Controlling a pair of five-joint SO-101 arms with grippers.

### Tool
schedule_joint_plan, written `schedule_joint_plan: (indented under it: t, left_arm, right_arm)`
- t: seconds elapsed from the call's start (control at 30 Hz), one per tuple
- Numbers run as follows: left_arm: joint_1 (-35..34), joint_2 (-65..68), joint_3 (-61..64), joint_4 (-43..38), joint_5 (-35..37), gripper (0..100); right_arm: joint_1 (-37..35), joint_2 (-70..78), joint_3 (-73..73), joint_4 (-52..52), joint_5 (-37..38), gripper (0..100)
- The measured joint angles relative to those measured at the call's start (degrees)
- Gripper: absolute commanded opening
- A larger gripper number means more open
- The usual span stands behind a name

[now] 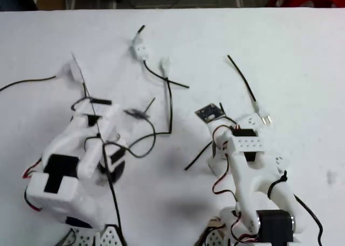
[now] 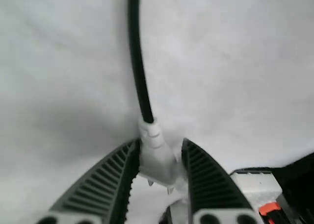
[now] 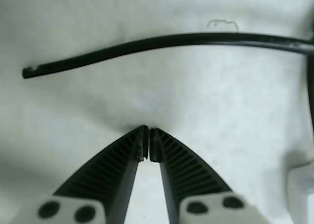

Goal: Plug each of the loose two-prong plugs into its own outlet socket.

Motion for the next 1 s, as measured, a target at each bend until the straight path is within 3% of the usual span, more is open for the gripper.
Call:
schedule_joint_plan:
  t: [0.37, 0.57, 0.77, 1.0]
  left_arm:
    - [0.00, -34.90, -1.41, 0.44, 2.29, 7]
    - [0.70, -56.18, 10.46, -13.98, 14.77, 7]
    - [6.59, -77.63, 26.02, -29.27, 24.35, 7]
    - [9.58, -102.68, 41.58, -46.59, 28.84, 2]
  right_arm:
    - [0.00, 0.00, 0.00, 0.00, 0.00, 2.0]
    - [0.00, 0.00, 0.00, 0.00, 0.00, 2.0]
    - [0.00, 0.00, 0.00, 0.00, 0.00, 2.0]
    - [0.00, 0.00, 0.00, 0.00, 0.00, 2.0]
